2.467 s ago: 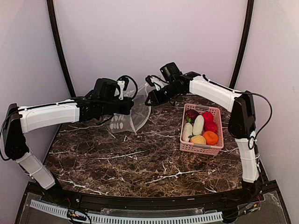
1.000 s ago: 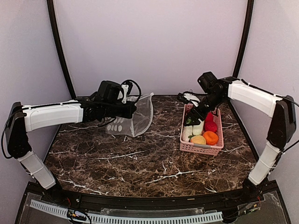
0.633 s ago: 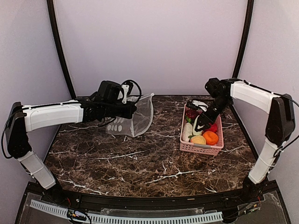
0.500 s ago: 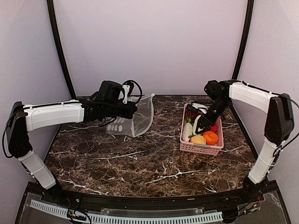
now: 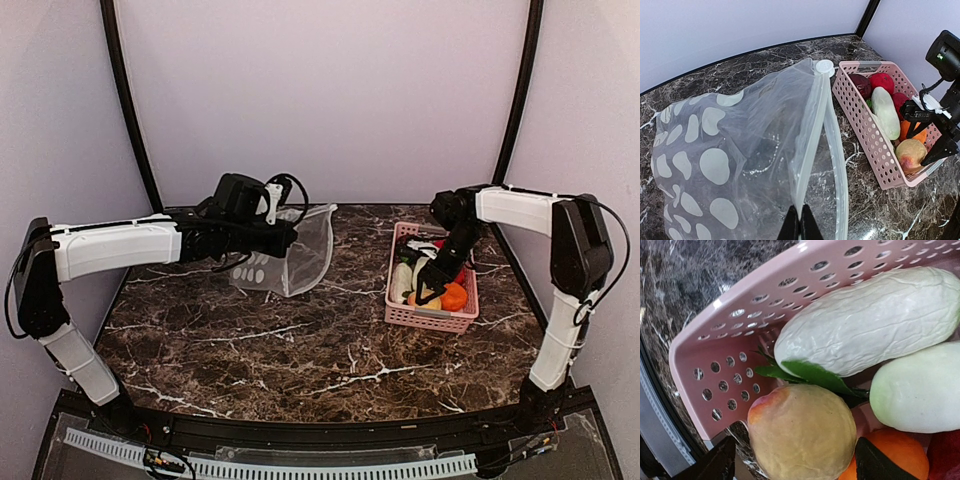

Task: Place the food in the zip-top bag and seal the zipper
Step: Pick up the fake fruit from the bin.

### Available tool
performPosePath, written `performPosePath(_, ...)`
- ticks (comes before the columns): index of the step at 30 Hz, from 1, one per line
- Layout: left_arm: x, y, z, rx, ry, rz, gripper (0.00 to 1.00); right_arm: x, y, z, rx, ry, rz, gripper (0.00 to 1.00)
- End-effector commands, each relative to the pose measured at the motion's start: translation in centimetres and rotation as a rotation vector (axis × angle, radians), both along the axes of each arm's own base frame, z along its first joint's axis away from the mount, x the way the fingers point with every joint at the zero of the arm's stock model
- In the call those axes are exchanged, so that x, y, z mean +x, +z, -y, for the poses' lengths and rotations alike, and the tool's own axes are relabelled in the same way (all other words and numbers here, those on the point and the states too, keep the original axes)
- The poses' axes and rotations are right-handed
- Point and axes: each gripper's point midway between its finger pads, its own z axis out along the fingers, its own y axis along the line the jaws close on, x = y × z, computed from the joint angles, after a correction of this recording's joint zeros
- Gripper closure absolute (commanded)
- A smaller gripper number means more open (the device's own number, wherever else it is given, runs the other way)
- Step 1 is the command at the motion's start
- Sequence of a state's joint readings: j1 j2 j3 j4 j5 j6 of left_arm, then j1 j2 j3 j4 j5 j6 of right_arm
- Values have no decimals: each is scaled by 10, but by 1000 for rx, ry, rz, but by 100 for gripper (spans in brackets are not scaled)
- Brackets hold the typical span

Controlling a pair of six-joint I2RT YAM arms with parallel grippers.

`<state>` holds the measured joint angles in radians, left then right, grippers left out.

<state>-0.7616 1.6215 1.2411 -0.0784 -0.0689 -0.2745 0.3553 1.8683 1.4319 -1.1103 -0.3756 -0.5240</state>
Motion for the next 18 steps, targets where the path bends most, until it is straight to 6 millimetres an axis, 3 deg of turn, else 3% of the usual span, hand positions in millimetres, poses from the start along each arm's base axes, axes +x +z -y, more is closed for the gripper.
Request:
performPosePath(1, -2, 5, 3, 20, -20, 12, 99, -16, -14, 0, -4, 3, -94, 17)
performPosePath(5, -3, 4, 4, 22, -25, 11, 99, -17, -16, 0, -6, -4, -100, 19)
performPosePath(9, -4, 3, 6, 23, -29, 8, 99, -12, -12, -1, -5, -17, -77, 30)
performPosePath(18, -6, 5, 8, 18, -38, 8, 99, 10, 36, -5, 30, -50, 77, 41)
